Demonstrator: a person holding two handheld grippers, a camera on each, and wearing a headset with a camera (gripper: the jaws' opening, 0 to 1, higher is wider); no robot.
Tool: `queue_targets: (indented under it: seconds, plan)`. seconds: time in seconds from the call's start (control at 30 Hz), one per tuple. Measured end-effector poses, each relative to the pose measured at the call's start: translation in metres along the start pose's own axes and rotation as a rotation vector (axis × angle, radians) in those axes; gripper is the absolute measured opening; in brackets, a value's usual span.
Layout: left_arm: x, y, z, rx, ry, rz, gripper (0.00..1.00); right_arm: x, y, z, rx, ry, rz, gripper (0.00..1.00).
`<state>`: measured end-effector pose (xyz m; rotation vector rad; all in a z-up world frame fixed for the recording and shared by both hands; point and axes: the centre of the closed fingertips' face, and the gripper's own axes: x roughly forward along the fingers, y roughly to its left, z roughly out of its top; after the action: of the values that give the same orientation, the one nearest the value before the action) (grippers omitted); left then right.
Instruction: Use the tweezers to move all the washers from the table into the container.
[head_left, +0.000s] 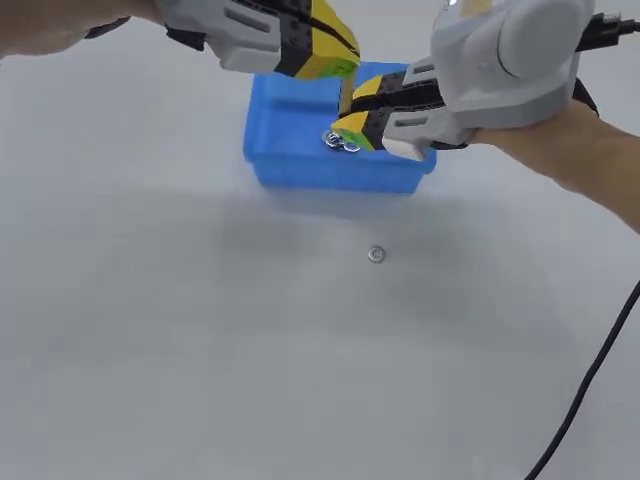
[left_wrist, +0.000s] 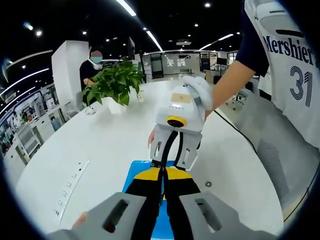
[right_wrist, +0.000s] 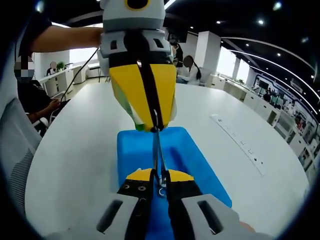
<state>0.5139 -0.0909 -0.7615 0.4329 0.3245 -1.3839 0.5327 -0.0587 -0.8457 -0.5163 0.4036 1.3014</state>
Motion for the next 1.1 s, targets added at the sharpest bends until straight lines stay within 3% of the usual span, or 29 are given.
queue_targets:
  seconds: [0.23,0.5,0.8,1.1]
  plan:
    - [0.003,-0.002,-0.003,-0.021,-0.007,-0.007,0.05,0.000,0.004,-0.004,0.006,0.007,0.011,0.11]
    - [0.003,-0.002,0.000,-0.004,-0.005,-0.005,0.05,-0.002,0.002,-0.003,0.007,0.009,0.001,0.11]
    - [-0.003,-0.005,0.009,0.017,-0.008,0.001,0.05,-0.008,-0.002,0.006,-0.006,-0.006,-0.027,0.13]
    - [-0.011,-0.016,0.020,0.037,-0.006,0.004,0.06,-0.023,0.005,0.024,-0.025,-0.030,-0.045,0.13]
